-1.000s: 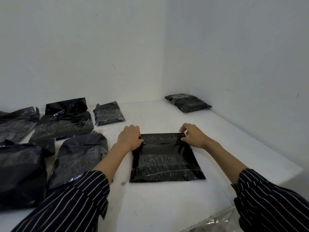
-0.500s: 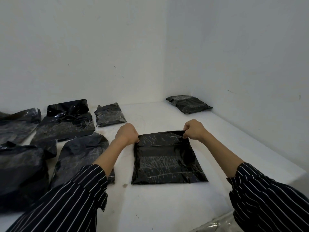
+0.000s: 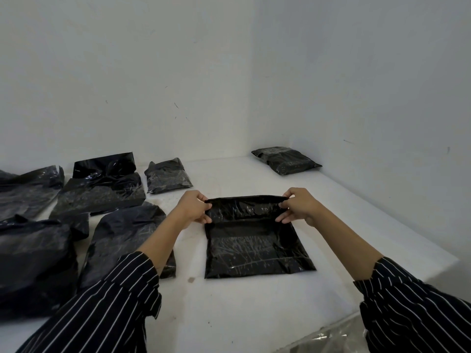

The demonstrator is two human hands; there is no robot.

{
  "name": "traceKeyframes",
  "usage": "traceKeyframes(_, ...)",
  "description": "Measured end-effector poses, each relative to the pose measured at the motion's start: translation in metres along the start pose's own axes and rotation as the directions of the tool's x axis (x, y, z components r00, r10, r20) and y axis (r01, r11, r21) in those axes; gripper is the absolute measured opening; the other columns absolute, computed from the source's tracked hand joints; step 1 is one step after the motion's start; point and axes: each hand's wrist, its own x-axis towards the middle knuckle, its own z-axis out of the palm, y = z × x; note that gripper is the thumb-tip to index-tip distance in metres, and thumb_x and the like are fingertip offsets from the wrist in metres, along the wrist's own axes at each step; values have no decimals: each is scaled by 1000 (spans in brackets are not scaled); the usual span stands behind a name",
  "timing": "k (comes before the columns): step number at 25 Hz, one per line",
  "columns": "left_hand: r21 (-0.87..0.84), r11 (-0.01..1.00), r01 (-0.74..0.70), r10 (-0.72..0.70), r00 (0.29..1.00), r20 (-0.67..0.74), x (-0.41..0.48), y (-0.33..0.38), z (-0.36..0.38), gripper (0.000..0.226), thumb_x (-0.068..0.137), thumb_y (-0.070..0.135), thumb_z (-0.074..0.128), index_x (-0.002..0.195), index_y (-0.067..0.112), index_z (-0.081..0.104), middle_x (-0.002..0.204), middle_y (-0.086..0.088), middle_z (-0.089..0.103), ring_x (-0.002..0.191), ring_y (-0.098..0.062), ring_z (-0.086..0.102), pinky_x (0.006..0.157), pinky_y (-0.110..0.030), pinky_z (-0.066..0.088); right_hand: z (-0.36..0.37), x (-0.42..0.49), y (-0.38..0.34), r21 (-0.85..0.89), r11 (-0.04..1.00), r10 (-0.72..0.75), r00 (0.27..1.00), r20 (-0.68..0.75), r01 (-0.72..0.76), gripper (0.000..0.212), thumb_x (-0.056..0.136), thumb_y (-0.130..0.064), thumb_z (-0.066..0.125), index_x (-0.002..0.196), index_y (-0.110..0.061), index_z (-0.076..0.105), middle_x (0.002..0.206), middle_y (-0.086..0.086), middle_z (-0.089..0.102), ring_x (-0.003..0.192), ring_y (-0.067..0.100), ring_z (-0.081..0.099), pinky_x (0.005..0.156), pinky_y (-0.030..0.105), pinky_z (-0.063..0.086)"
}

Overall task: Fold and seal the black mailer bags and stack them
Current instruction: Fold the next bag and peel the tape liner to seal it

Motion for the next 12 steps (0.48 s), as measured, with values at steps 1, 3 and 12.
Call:
traceKeyframes(1, -52, 999, -5, 6, 1000, 21, -4, 1, 1, 13, 95, -2, 48, 90, 7, 40, 77, -17, 52, 34, -14, 58, 34, -20, 45, 1, -1, 2, 34, 999, 4, 1000, -3, -4, 19, 92, 11, 45, 96, -7, 40, 84, 18, 52, 41, 21, 64, 38, 25, 52)
traceKeyframes(3, -123, 992, -28, 33, 999, 40, -9, 0, 2, 14, 96, -1, 45, 99, 9, 37, 90, -20, 50, 41, -17, 64, 42, -23, 53, 3, -5, 6, 61, 998, -15, 1000, -19, 17, 18, 93, 8, 45, 99, -7, 39, 87, 18, 54, 45, 20, 65, 43, 27, 55)
traceKeyframes(12, 235, 865, -443, 431, 896, 104, -34, -17, -3, 27, 81, -8, 62, 82, 16, 73, 82, 2, 67, 79, -10, 63, 78, -17, 51, -10, -26, 24, -136, 956, -262, 965, -12, 258, 25, 81, 17, 51, 73, -5, 60, 79, 12, 61, 72, 19, 60, 67, 25, 51)
